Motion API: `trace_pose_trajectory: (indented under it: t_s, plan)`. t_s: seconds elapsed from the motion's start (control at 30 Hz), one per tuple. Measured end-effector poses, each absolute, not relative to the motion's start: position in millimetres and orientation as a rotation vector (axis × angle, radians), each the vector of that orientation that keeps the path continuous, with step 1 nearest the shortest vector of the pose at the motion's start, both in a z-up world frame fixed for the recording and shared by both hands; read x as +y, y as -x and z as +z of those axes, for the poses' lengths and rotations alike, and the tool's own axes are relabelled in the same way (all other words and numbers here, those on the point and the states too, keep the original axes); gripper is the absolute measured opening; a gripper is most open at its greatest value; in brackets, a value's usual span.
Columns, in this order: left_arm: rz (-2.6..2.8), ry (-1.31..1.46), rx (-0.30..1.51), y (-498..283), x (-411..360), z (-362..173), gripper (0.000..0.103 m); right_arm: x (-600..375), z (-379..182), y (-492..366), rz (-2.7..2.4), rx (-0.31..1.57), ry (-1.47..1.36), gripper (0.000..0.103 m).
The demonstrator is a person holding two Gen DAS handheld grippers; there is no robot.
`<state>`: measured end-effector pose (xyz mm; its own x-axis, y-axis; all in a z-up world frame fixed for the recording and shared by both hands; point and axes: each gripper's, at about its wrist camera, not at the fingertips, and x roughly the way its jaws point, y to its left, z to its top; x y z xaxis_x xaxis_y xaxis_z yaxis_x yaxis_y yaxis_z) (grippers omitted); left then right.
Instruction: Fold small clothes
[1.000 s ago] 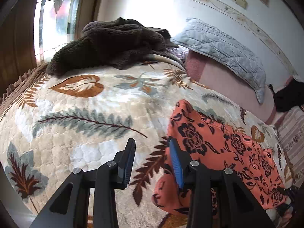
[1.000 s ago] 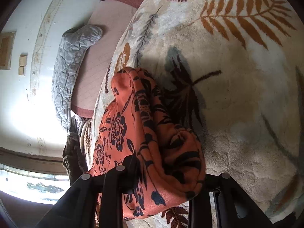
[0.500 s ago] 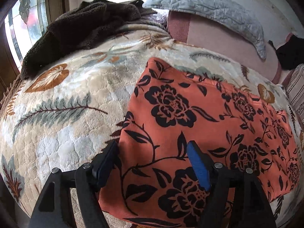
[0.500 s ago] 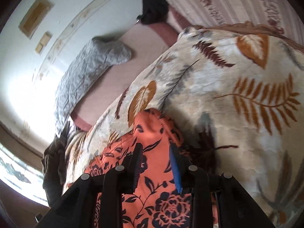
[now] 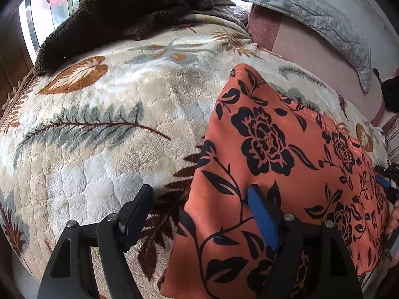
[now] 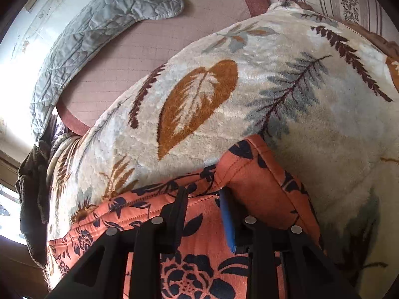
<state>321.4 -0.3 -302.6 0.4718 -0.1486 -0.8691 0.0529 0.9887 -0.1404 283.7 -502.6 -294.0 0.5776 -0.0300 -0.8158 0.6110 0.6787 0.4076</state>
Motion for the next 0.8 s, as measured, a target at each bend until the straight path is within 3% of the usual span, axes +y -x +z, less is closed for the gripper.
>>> trace_pose_trajectory:
  t_s: [0.1, 0.2, 0.43, 0.67, 0.8]
  plan:
    - [-0.136, 0.094, 1.065, -318.4, 3.2, -299.8, 0.08, -467.9, -268.5, -281.2, -0.304, 0.822, -0.726, 0.031]
    - [-0.14, 0.134, 1.079, -318.2, 12.1, -300.3, 0.08, -406.3, -256.4, -298.6, -0.13, 0.875, -0.64, 0.031]
    - [-0.145, 0.117, 1.085, -315.1, 18.0, -299.1, 0.08, -314.7, -298.8, -347.4, -0.091, 1.078, -0.451, 0.032]
    - [-0.158, 0.119, 1.086, -315.9, 23.2, -299.1, 0.08, -237.8, -263.2, -382.2, 0.166, 1.035, -0.392, 0.032]
    - [-0.163, 0.093, 1.074, -312.0, 22.8, -299.5, 0.08, -180.2, -272.4, -421.2, 0.3, 1.091, -0.407, 0.032]
